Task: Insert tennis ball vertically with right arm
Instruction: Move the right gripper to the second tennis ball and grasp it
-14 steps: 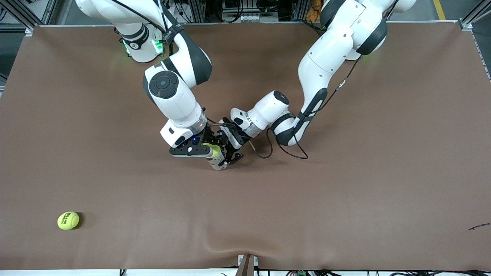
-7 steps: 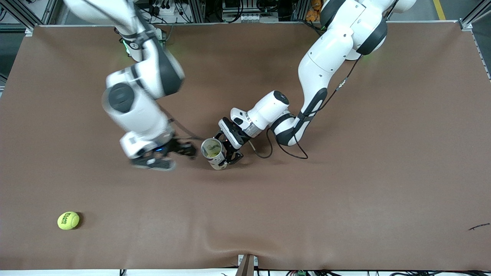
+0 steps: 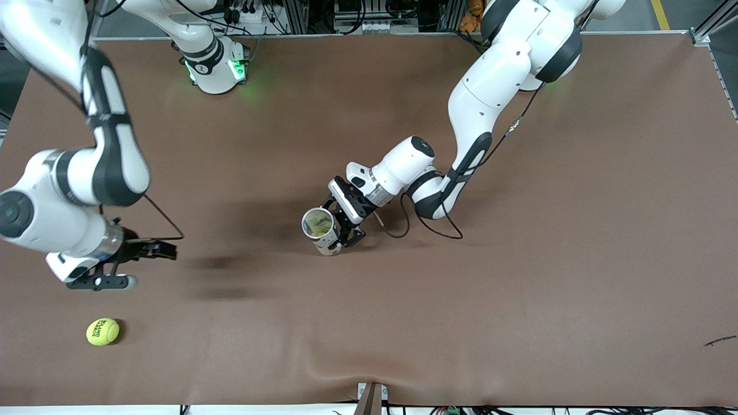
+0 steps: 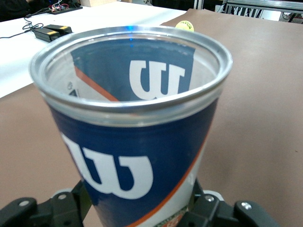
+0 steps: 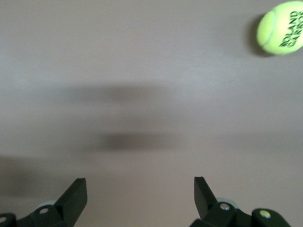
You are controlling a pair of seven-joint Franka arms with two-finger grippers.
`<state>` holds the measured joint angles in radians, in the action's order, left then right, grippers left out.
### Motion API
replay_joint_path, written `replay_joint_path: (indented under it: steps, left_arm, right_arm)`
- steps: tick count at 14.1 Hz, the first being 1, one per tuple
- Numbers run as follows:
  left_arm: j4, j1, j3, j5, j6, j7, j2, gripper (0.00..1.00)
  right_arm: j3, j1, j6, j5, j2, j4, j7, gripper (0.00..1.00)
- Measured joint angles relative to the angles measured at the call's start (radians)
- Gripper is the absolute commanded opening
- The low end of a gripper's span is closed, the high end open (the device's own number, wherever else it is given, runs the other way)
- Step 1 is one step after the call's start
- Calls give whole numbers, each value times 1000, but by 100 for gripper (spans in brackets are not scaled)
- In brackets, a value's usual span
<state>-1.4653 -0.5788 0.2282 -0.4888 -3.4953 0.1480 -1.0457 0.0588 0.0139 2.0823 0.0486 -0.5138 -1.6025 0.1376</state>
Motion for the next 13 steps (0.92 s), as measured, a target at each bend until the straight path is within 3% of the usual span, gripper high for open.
replay_joint_path:
  steps: [3,8,13]
  left_arm:
    - [0,0,0,0,0,0,0,79]
    - [0,0,0,0,0,0,0,79]
    - [0,0,0,0,0,0,0,79]
  right_arm:
    - [-1,-65,117,-69,-119,54,184,100]
    - [-1,-131,362,-78,-242,140,402,100]
    - [-2,-139,475,-81,-344,266,479,100]
